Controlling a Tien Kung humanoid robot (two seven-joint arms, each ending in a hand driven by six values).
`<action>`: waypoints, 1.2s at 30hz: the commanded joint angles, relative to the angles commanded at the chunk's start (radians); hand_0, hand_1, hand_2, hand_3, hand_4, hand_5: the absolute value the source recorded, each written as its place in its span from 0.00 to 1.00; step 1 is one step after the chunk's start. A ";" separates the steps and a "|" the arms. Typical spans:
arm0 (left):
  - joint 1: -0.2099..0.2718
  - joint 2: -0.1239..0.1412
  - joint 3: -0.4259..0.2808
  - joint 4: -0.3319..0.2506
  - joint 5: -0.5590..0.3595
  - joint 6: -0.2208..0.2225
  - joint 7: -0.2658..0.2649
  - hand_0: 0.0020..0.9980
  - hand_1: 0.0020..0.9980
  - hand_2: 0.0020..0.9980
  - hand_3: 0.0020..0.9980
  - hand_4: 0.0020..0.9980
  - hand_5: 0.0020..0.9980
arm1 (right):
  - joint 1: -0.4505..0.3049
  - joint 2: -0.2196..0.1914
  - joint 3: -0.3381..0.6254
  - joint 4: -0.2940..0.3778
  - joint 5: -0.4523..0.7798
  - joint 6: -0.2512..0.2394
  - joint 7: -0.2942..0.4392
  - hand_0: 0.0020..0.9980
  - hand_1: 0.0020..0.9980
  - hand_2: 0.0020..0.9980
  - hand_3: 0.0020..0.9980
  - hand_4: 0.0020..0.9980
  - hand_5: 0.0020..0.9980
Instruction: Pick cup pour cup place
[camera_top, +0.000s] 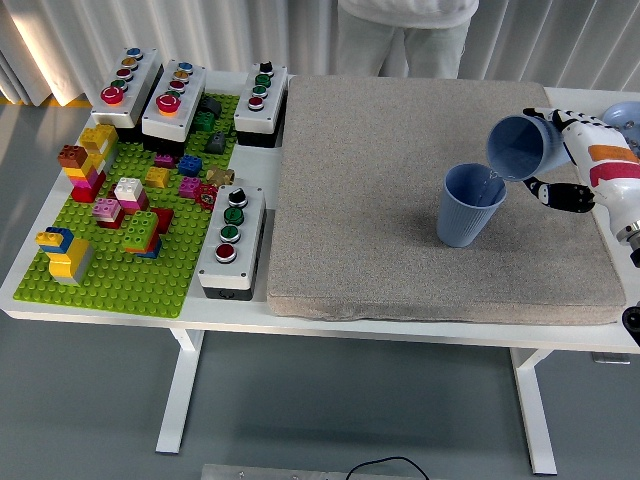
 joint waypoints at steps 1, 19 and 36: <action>0.000 0.000 0.000 0.000 0.000 0.000 0.000 0.72 0.77 0.82 0.67 0.51 0.94 | 0.000 0.000 0.000 0.000 0.000 0.001 -0.001 0.75 0.64 0.51 0.56 0.60 0.00; 0.004 0.001 -0.003 0.000 0.005 0.000 0.002 0.72 0.77 0.82 0.66 0.51 0.94 | 0.002 0.001 -0.021 0.018 -0.028 -0.014 -0.043 0.75 0.64 0.51 0.55 0.60 0.00; 0.005 0.002 -0.005 0.000 0.006 0.001 0.002 0.72 0.77 0.82 0.66 0.51 0.94 | 0.007 -0.021 -0.048 0.045 -0.064 -0.012 -0.097 0.77 0.64 0.51 0.55 0.60 0.00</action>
